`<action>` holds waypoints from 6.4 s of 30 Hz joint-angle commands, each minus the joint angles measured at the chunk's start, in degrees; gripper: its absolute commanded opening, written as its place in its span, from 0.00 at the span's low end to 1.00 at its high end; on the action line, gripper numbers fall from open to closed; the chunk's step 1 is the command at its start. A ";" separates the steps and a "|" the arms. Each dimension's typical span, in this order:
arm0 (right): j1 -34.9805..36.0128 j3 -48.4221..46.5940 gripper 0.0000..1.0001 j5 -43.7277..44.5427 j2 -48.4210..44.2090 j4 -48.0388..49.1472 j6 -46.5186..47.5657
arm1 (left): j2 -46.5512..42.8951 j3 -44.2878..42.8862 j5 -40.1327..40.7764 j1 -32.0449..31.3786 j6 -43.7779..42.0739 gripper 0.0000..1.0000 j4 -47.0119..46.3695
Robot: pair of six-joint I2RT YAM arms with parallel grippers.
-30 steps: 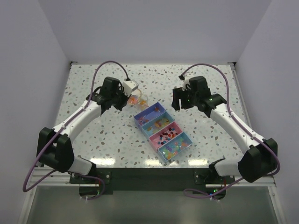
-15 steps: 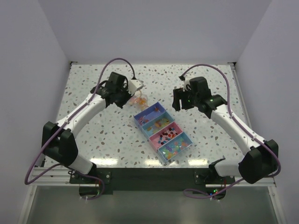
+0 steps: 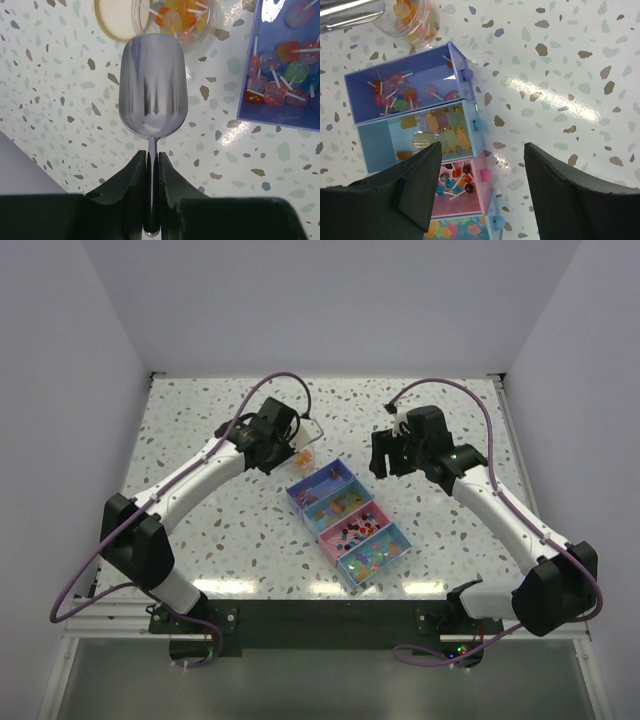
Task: Pack the candies
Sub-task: Place the fake candies in the packing bottle, then scoop the fake candies from the storage box.
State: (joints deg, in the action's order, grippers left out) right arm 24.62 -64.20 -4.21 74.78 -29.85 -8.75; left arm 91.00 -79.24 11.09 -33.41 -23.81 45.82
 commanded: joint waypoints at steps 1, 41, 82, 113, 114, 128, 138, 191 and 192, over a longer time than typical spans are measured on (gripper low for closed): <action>-0.19 -0.48 0.70 -0.89 -1.31 0.49 0.84 | -0.74 -2.93 4.55 -1.13 -2.02 0.00 2.95; 2.45 3.64 0.54 -4.50 6.25 -11.20 -0.12 | -28.95 20.62 -22.87 -2.63 6.49 0.00 -10.84; 3.33 0.04 0.00 3.42 14.60 0.14 -3.90 | -14.81 2.36 -17.78 -8.60 6.07 0.00 8.31; 4.47 1.98 0.00 4.30 14.51 2.78 -2.15 | 4.09 -17.61 -11.71 -16.25 -0.27 0.00 23.79; 4.47 1.89 0.00 4.38 14.69 2.78 -2.06 | 4.36 -17.87 -11.71 -16.25 -0.18 0.00 23.87; 2.81 -4.78 0.60 -0.79 9.16 -2.23 -3.02 | -9.42 -5.49 -22.86 -7.48 -2.64 0.00 5.07; -3.44 0.04 0.67 -32.53 8.36 16.84 -21.30 | -18.05 8.23 -30.08 -4.21 -2.29 0.00 -11.55; -8.80 14.02 0.00 -51.78 12.93 53.49 -45.12 | -28.07 40.92 -62.33 15.83 13.61 0.53 -57.95; -8.80 14.11 0.00 -51.78 12.84 53.58 -45.21 | -27.98 41.36 -62.42 15.92 14.49 0.51 -58.65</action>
State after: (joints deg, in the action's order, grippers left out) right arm 16.05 -50.28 -54.11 88.82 19.57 -53.04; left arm 62.61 -38.98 -49.54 -18.28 -12.34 -5.89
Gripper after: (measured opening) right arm 0.038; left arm 0.525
